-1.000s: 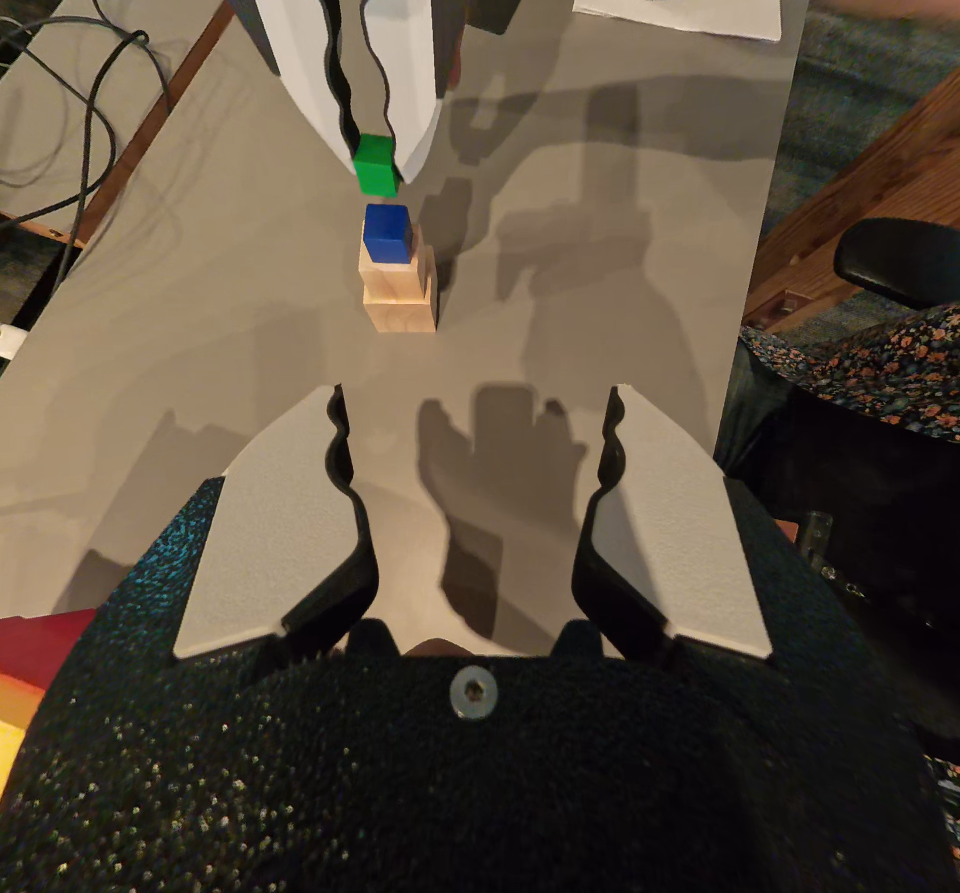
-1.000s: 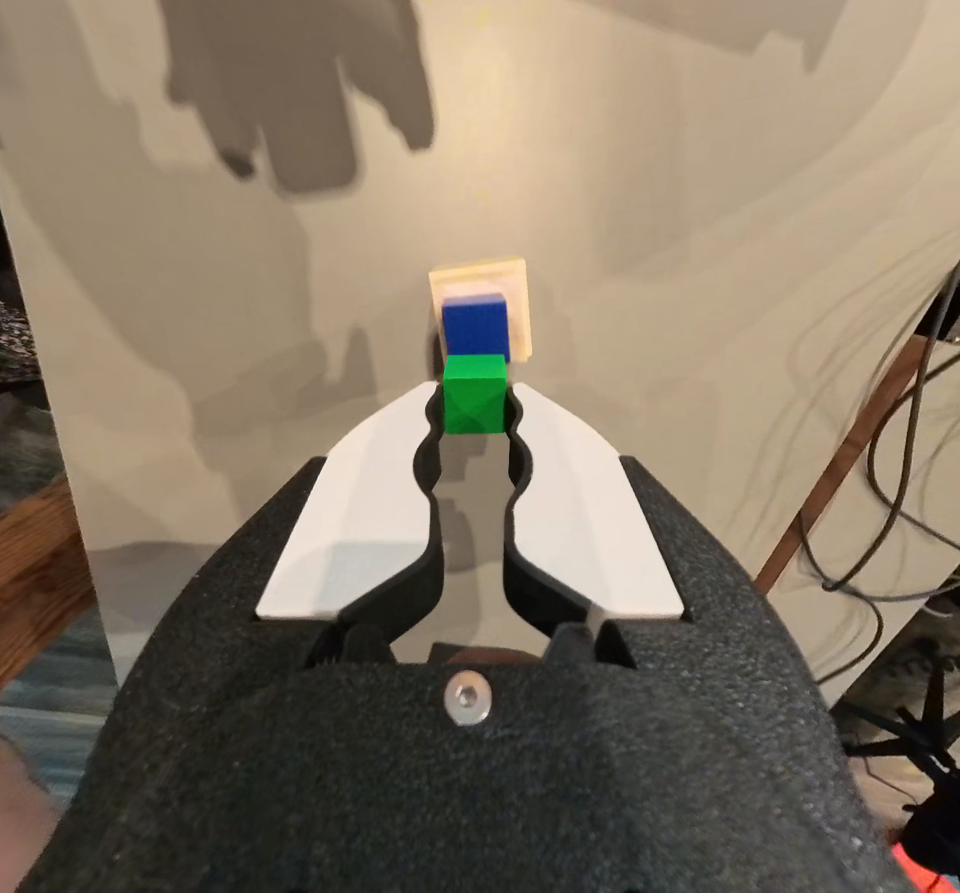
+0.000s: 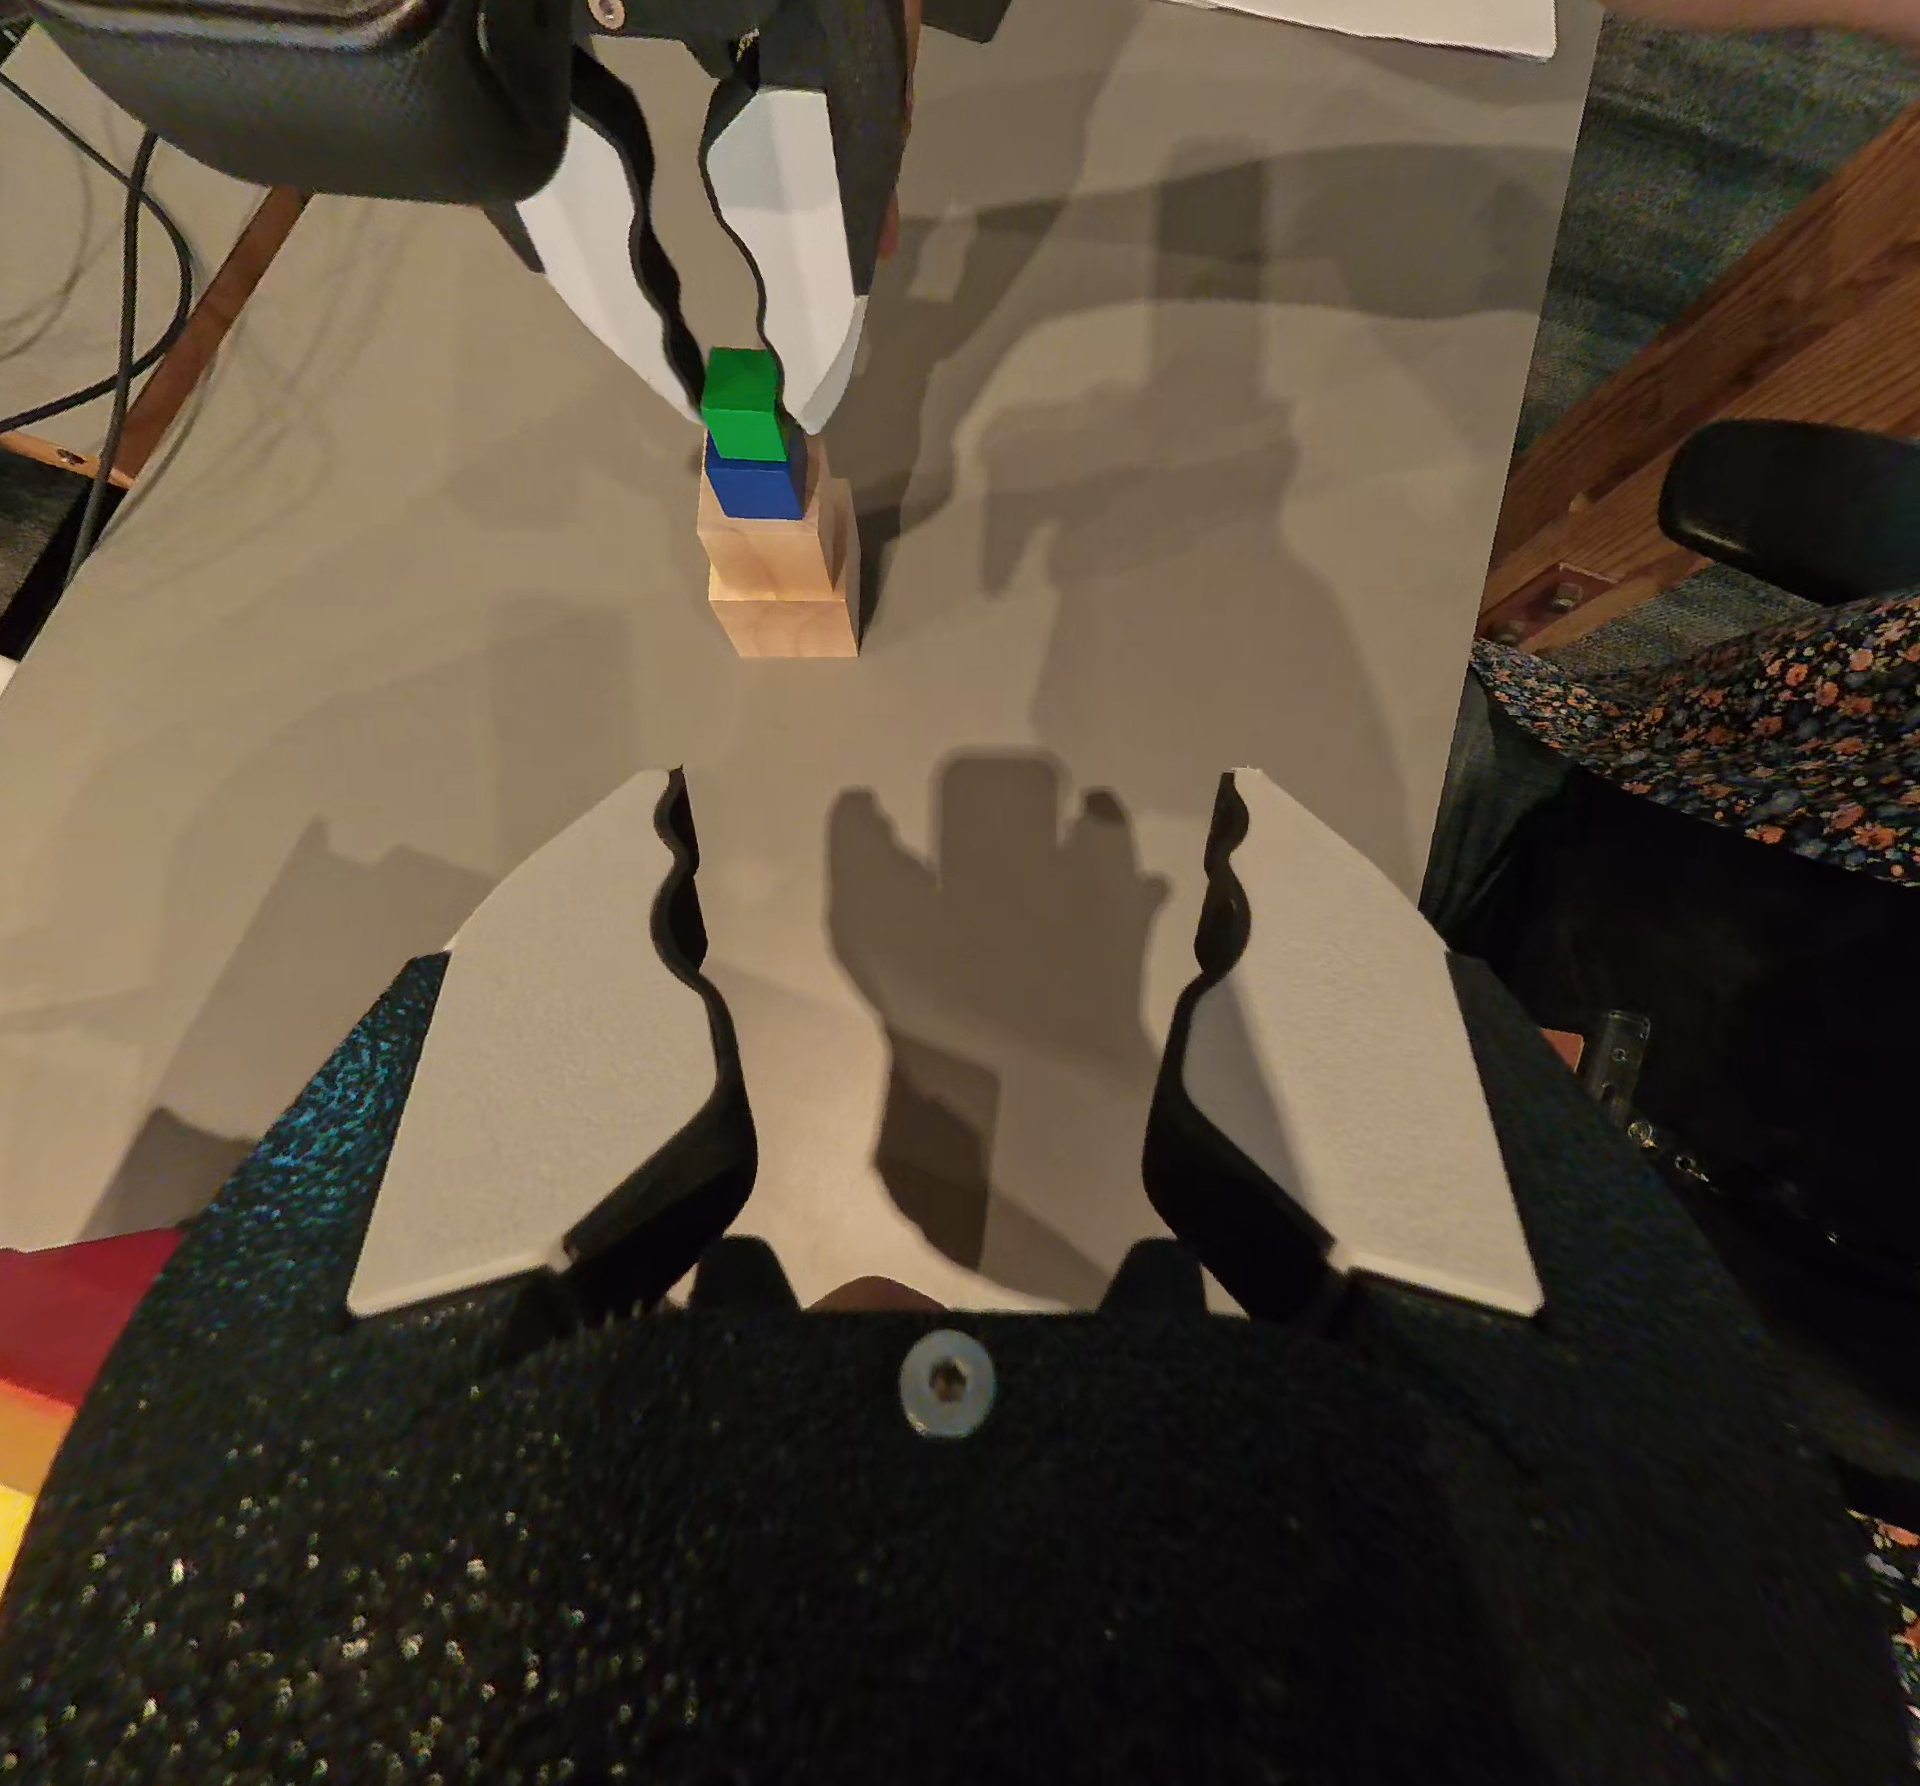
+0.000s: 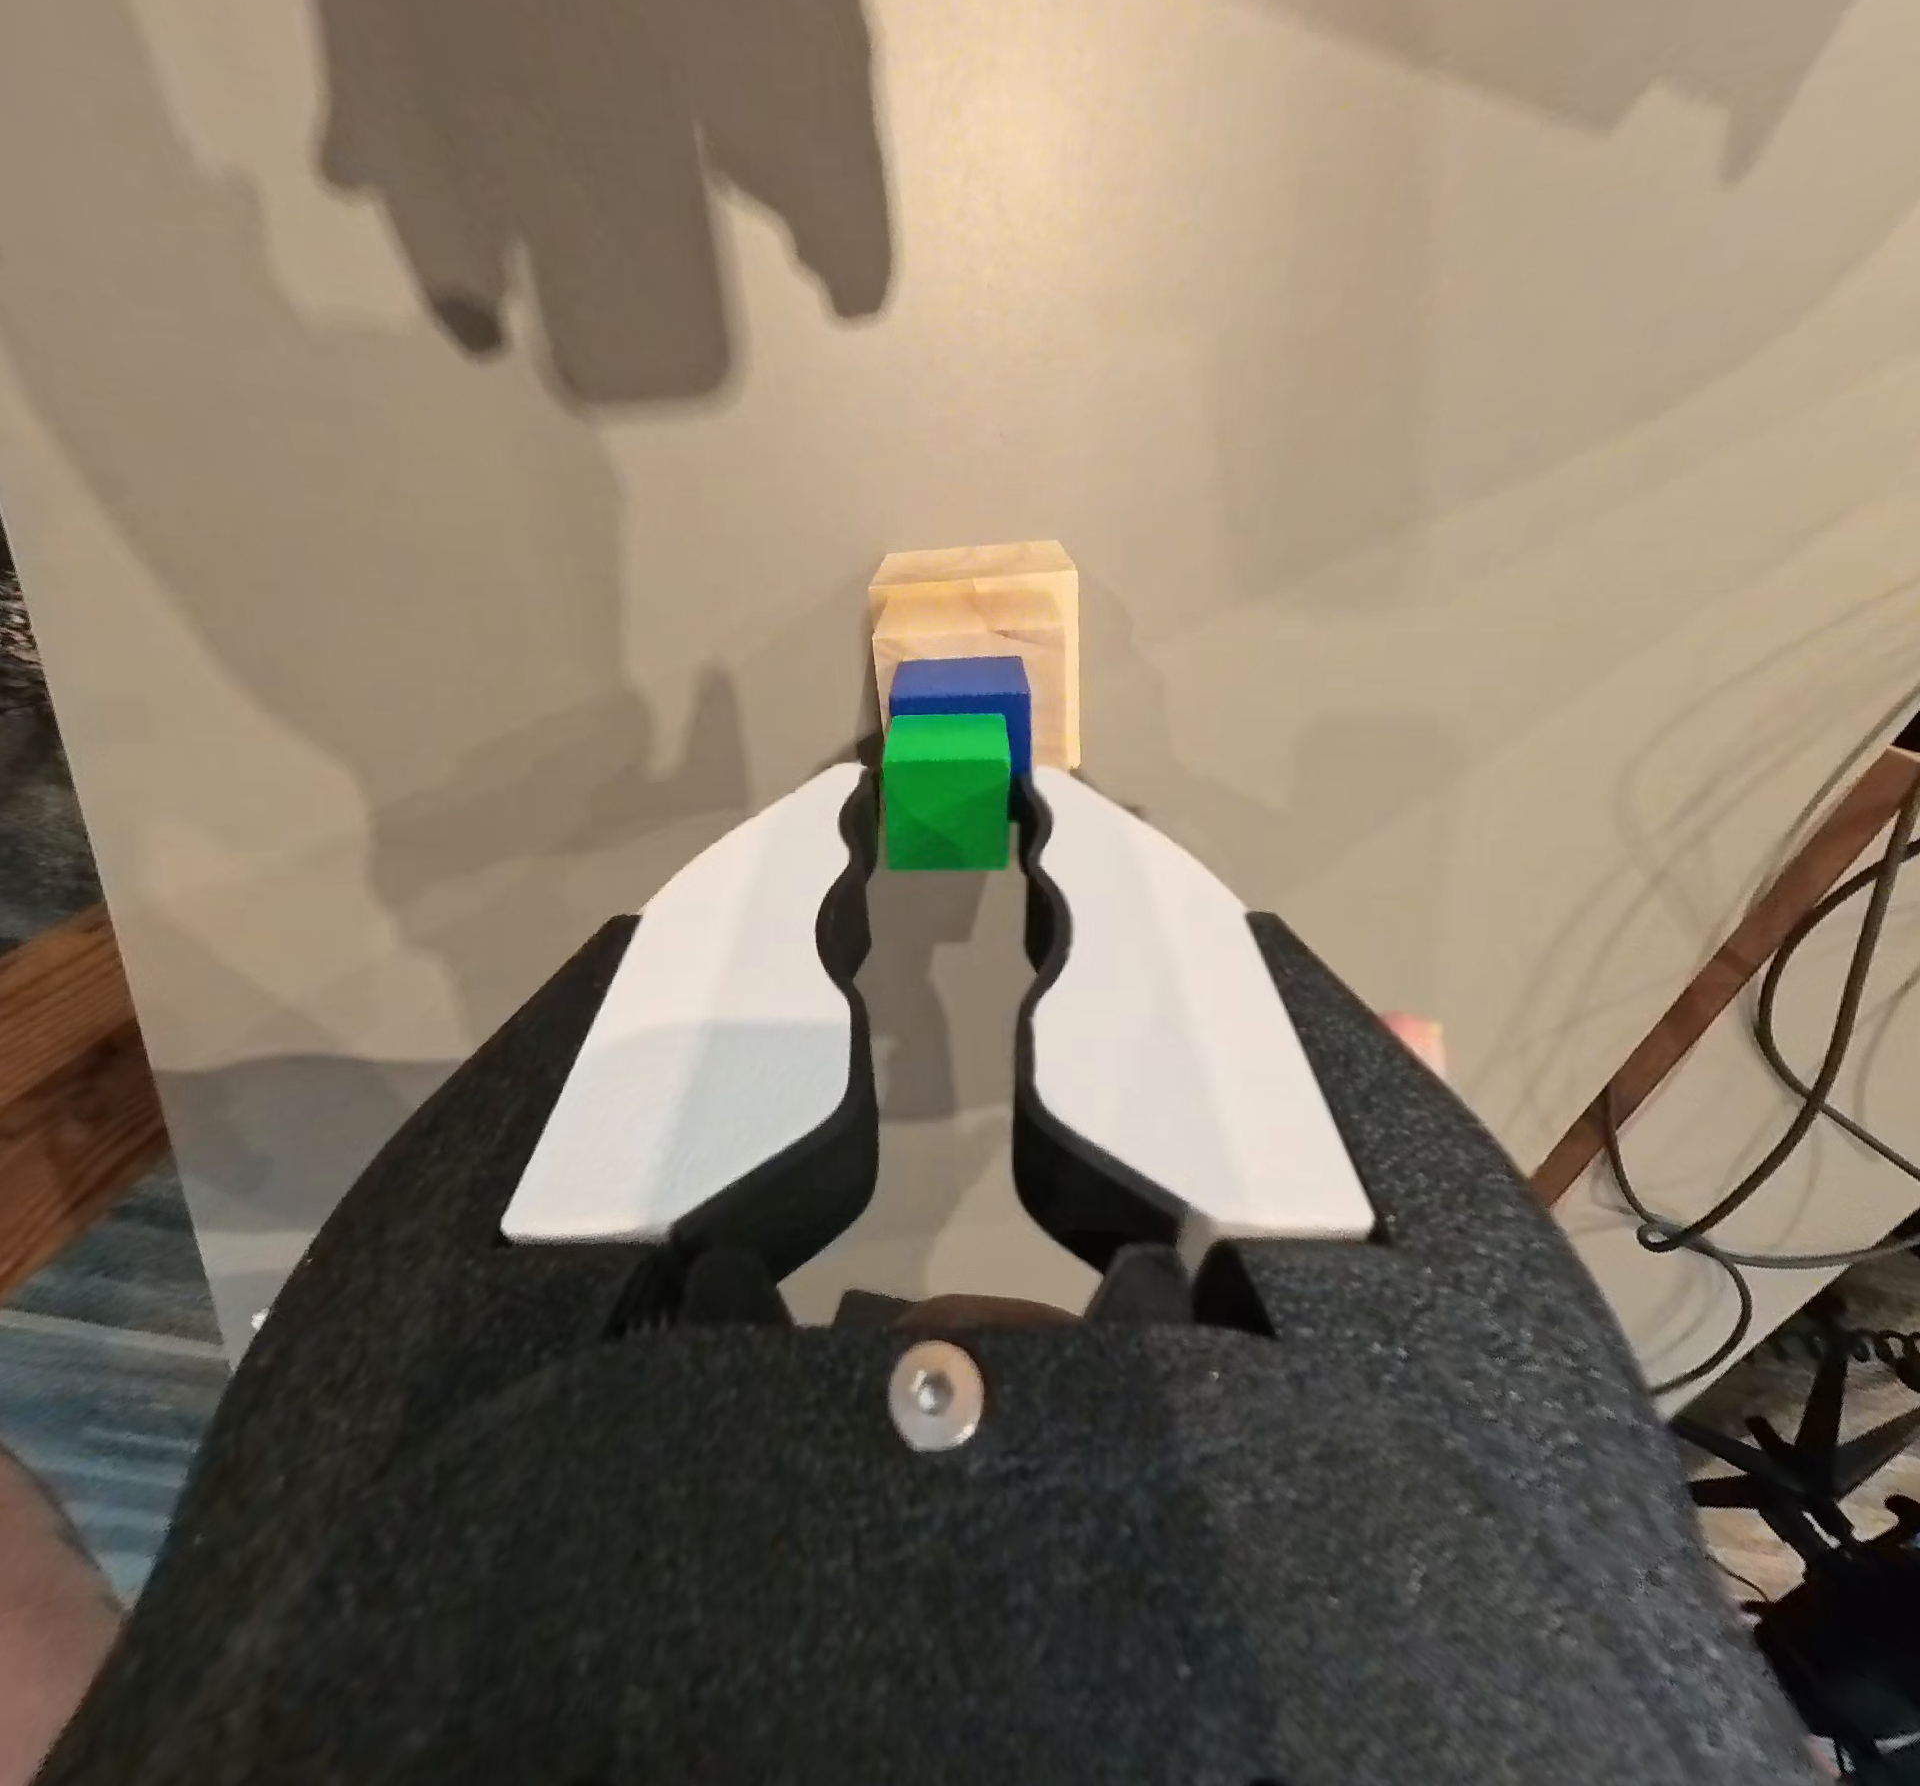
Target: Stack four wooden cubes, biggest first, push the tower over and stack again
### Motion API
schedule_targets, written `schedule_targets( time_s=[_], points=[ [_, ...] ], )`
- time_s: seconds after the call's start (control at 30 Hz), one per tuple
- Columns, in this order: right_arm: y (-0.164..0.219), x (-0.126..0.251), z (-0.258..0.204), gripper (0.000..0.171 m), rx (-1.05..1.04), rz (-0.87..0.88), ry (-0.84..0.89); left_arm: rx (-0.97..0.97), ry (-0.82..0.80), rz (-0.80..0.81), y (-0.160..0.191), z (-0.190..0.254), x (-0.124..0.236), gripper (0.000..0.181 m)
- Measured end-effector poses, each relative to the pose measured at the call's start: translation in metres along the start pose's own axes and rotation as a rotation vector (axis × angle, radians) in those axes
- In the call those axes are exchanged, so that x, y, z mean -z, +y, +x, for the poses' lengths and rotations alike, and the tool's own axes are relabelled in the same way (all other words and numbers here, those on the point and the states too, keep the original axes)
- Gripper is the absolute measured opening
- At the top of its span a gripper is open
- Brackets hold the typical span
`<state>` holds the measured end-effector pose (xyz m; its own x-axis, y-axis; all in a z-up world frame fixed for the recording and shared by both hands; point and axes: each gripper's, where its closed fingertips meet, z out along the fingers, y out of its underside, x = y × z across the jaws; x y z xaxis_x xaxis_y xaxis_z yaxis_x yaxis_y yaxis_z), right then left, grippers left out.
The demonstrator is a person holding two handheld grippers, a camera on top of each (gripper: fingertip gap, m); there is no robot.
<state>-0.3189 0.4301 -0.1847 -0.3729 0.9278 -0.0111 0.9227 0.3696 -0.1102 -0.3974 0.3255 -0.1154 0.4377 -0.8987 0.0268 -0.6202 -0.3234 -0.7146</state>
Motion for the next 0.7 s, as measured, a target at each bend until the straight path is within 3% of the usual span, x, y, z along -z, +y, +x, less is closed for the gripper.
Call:
schedule_targets(
  time_s=[0.3,0.7],
  points=[
    [-0.005,0.001,0.001,0.043,0.000,0.023,0.010,0.000,0.000,0.002,-0.001,0.000,0.001,0.093],
    [0.024,0.037,-0.008,0.039,-0.081,0.042,0.139,-0.003,-0.005,0.016,-0.004,-0.001,0.003,0.092]
  ],
)
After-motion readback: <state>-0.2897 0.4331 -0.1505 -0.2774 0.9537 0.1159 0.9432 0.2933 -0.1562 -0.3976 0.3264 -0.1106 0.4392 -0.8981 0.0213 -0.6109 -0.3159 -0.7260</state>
